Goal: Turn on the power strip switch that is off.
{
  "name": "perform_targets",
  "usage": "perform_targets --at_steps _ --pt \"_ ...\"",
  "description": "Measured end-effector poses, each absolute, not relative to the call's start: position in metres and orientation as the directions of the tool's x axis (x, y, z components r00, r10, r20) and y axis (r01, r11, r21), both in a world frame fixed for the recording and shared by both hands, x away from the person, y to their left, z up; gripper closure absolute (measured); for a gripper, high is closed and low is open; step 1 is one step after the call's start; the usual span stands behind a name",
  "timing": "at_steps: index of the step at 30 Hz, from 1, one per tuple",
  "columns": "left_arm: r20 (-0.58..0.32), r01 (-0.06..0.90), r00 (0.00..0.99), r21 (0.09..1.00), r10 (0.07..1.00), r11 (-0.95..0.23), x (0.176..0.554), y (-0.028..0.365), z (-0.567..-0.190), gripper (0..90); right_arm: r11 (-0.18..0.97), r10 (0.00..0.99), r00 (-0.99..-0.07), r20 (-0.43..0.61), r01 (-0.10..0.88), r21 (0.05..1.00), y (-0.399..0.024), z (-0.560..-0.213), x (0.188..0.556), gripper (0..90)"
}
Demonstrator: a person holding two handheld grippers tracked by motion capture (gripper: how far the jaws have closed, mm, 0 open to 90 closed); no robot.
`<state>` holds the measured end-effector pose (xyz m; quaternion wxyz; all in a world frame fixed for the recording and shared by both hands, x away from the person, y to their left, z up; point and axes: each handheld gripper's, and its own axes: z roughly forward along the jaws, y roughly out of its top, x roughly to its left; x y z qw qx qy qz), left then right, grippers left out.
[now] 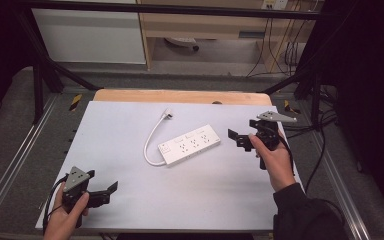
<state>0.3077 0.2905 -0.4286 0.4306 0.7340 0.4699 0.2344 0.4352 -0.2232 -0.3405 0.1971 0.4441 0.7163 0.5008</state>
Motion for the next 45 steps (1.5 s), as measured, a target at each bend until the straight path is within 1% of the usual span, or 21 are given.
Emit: perform_targets --at_steps 9,18,26,41,45 --pt "-0.060 0.488 0.449 0.852 0.892 -0.189 0.308 0.291 -0.429 6.5 0.117 0.835 -0.529 0.153 0.443 0.889 -0.210 -0.340 0.450 3.9" --pt "-0.053 0.489 0.450 0.850 0.891 -0.197 0.308 0.291 -0.429 6.5 0.079 0.833 -0.517 0.197 0.464 0.882 -0.202 -0.344 0.464 5.1" --pt "-0.052 0.489 0.451 0.850 0.891 -0.198 0.308 0.291 -0.429 6.5 0.073 0.832 -0.514 0.208 0.474 0.877 -0.193 -0.348 0.475 5.8" --pt "-0.047 0.487 0.455 0.849 0.889 -0.204 0.308 0.290 -0.429 6.5 0.037 0.835 -0.490 0.249 0.502 0.864 -0.186 -0.359 0.491 12.5" --pt "-0.046 0.488 0.457 0.848 0.889 -0.207 0.308 0.290 -0.429 6.5 0.026 0.836 -0.483 0.261 0.510 0.860 -0.184 -0.364 0.496 17.2"
